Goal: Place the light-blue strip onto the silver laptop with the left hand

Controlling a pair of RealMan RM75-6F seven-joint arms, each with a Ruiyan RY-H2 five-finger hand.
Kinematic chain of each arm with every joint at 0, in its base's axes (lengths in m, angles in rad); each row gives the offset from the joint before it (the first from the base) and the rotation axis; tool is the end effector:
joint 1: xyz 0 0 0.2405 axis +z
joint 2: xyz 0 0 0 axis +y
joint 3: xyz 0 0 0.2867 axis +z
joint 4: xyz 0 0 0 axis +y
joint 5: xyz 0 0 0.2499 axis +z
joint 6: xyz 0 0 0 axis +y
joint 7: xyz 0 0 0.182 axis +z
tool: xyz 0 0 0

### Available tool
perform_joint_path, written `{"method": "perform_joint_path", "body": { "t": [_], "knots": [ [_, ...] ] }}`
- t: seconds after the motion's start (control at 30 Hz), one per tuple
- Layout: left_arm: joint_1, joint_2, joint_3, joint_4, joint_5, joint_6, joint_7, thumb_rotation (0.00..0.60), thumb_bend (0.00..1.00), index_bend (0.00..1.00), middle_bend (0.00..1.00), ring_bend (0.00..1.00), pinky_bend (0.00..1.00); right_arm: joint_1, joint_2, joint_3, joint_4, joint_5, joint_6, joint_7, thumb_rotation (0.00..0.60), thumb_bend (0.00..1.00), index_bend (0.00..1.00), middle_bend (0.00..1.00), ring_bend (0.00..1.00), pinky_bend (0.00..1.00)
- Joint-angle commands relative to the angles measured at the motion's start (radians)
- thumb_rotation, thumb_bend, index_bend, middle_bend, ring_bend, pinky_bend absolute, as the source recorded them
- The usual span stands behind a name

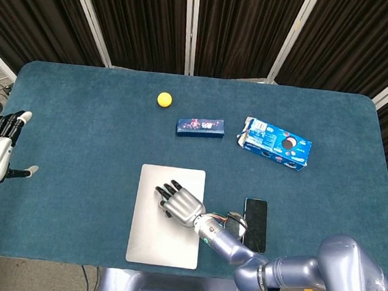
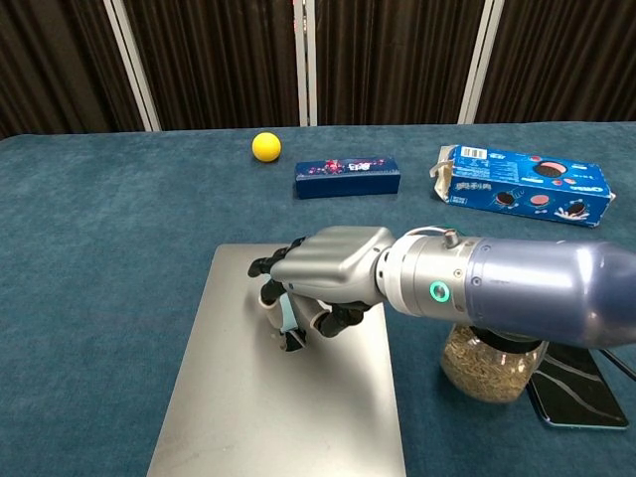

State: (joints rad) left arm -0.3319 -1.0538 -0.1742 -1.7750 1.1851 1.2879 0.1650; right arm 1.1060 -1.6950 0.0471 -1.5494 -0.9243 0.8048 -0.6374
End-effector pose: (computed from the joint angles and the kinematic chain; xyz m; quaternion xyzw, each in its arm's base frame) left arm -0.2976 0.3277 0.1448 -0.5883 -0.4022 -0.3804 0.5894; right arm -0.0365 -0.3454 -0.1719 0.8922 -0.2393 0.2820 0.2592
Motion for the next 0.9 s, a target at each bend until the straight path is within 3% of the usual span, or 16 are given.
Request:
{"method": "perform_joint_path", "body": {
  "t": [0.03,0.9],
  "knots": [
    [0.000,0.000,0.000,0.000,0.001,-0.002,-0.002,0.600,0.00,0.00,0.00,0.00,0.00,-0.002,0.009,0.006,-0.011,-0.006,0.007,0.002,0.600,1.00,0.37,0.00,0.00,0.00],
    [0.005,0.013,-0.003,-0.011,0.009,-0.001,-0.025,0.600,0.00,0.00,0.00,0.00,0.00,-0.022,0.000,-0.023,-0.001,-0.009,0.014,-0.021,0.600,1.00,0.37,0.00,0.00,0.00]
  ]
}}
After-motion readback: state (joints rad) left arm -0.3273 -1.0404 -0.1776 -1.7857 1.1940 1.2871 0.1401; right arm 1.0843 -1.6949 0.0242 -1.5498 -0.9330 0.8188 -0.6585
